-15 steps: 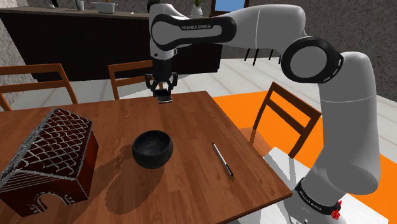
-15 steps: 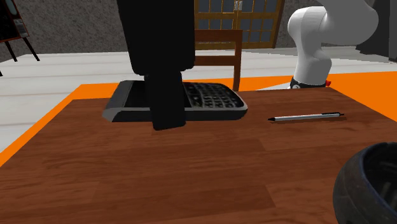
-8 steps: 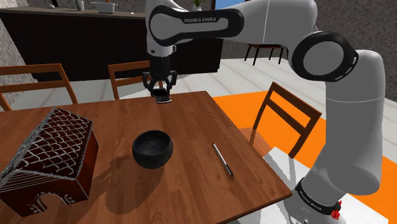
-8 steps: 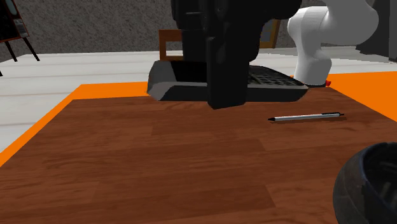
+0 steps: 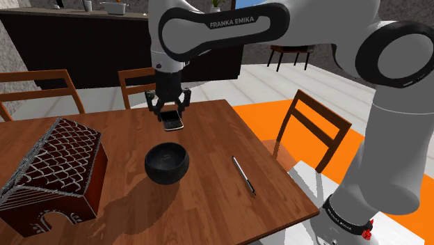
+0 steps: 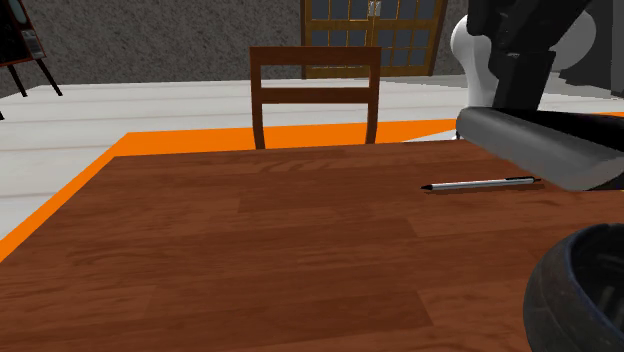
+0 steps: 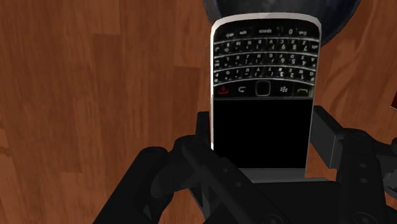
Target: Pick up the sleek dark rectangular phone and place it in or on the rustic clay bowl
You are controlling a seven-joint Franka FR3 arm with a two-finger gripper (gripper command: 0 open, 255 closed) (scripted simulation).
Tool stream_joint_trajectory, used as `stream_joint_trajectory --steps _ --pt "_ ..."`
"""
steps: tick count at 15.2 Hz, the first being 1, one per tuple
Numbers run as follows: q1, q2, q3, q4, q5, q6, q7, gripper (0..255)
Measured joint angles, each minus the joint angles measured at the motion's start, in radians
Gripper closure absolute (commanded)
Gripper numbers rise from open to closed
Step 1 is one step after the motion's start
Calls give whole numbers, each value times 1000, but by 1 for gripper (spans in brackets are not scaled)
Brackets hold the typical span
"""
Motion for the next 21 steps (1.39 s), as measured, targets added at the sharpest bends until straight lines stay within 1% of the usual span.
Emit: stream_joint_trajectory --steps 5,7,13,21 --pt "55 -59 38 -63 8 10 95 255" --pt "71 -71 49 -97 10 33 122 255" --pt "74 -75 52 -178 10 110 131 255" --pt "76 -48 49 -247 -1 205 135 255"
